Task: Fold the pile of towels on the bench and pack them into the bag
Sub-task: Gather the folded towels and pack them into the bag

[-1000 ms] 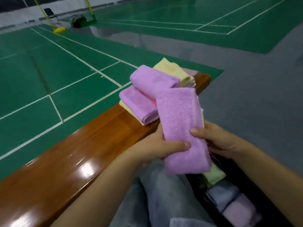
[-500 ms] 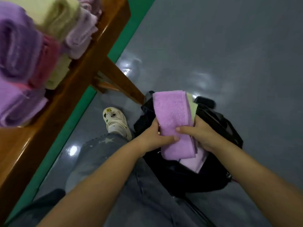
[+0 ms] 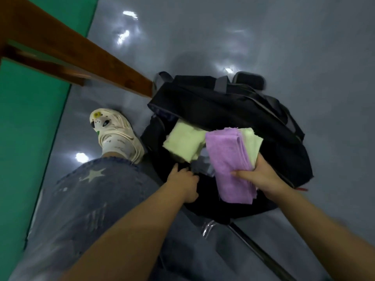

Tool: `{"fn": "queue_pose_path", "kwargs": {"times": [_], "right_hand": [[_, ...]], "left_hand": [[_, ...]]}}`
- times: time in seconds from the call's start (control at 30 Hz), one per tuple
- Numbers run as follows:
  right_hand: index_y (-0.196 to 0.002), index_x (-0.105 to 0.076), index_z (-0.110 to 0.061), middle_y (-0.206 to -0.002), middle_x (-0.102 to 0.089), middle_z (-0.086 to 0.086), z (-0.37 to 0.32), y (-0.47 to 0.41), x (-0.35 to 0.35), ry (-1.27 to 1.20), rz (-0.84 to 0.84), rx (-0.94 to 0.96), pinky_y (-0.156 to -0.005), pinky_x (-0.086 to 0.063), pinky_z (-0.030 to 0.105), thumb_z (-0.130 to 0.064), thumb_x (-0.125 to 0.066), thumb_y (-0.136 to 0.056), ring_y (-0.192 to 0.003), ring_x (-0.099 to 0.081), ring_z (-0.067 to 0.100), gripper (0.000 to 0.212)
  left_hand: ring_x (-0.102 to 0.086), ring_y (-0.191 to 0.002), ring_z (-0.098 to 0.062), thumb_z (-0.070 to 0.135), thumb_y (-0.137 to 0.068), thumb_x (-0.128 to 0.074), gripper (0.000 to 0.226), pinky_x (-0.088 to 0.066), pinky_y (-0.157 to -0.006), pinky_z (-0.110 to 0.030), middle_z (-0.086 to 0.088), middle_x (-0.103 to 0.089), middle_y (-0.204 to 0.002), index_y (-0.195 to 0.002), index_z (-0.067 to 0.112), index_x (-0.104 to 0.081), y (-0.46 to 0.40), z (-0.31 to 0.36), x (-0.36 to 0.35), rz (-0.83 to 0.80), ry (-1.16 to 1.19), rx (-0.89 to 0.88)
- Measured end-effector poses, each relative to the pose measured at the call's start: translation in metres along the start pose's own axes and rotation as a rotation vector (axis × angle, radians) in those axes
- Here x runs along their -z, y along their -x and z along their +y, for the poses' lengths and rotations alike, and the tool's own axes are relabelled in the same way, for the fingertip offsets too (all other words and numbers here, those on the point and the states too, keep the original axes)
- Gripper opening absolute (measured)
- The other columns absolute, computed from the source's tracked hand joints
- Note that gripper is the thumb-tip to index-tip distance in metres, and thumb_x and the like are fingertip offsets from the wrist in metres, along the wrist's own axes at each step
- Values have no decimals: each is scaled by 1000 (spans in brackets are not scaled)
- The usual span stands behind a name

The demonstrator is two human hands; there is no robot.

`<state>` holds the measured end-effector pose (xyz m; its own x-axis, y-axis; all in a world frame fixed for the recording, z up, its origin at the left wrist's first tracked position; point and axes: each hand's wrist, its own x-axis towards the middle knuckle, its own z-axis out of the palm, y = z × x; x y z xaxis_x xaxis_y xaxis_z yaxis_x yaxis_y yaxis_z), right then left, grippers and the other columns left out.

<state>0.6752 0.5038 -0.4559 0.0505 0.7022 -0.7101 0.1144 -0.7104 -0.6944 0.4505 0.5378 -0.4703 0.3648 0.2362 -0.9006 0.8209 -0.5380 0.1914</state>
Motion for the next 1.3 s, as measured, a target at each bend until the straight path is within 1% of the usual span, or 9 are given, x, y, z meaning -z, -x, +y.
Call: {"fn": "queue_pose_path", "kwargs": {"times": [0.2,0.43,0.6,0.77,0.93,1.03,1.1,1.17,1.3], "right_hand": [[-129,-42,-31,-117,-58,-13,4,-13,-15,141,-21,70,-81,-48,16,-18,-75,-54,-105,-56,-1,83],[-130,-44,-17,-113,-55,-11,1,-8,-42,336,-10,234,-82,-38,1,-23,-72,-64,-99,-54,0,72],[-122,-50,-7,-115,-60,15,38,-12,-75,656,-36,277,-82,-51,44,-47,-63,-63,-105,-59,35,72],[-91,-50,-9,-78,-60,15,46,-7,-84,1011,-112,497,-53,-43,32,-19,-83,-39,-62,-59,38,62],[-96,-40,-19,-80,-60,6,67,-12,-72,1161,-342,631,-56,-42,26,-23,-83,-29,-61,-59,28,79],[-102,-47,-17,-84,-61,8,62,-24,-82,1221,-435,573,-58,-46,33,-24,-83,-35,-67,-61,29,76],[-117,-54,-12,-102,-62,13,55,-35,-95,1272,-470,511,-71,-46,38,-25,-79,-57,-87,-62,33,67],[-124,-53,-11,-115,-60,14,50,-48,-109,1272,-365,371,-82,-43,36,-32,-68,-78,-104,-58,33,52],[-132,-49,-10,-118,-60,16,61,-58,-143,1170,-135,148,-78,-38,31,-34,-58,-89,-110,-55,31,50]], "left_hand": [[-40,-127,-26,37,-93,-56,48,-19,-109,-44,-7,-46,-137,-136,18,-47,9,-19,-9,-99,-131,112],[-49,-123,-24,18,-92,-56,35,-31,-104,-36,-2,-55,-132,-127,21,-59,27,-14,-6,-74,-148,-37],[-54,-118,-24,22,-92,-57,33,-43,-99,-37,2,-59,-128,-125,24,-63,45,-14,-1,-26,-130,-133],[-55,-115,-22,22,-91,-61,33,-46,-94,-34,2,-60,-127,-124,25,-64,51,-18,0,-112,-61,-117],[-56,-116,-24,21,-91,-61,36,-46,-94,-33,-3,-59,-129,-127,19,-62,50,-15,-4,-140,10,-91],[-57,-114,-24,20,-91,-61,31,-45,-91,-31,-4,-61,-126,-122,18,-66,50,-19,-6,-126,74,-72],[-57,-112,-23,19,-89,-64,32,-46,-91,-30,-1,-62,-125,-120,23,-67,50,-25,-7,-125,81,-97],[-57,-113,-22,17,-89,-63,32,-47,-93,-31,1,-62,-125,-120,24,-68,51,-27,-7,-121,84,-122],[-56,-113,-22,16,-90,-62,32,-47,-93,-32,2,-62,-125,-120,25,-67,48,-28,-5,-112,88,-145]]}}
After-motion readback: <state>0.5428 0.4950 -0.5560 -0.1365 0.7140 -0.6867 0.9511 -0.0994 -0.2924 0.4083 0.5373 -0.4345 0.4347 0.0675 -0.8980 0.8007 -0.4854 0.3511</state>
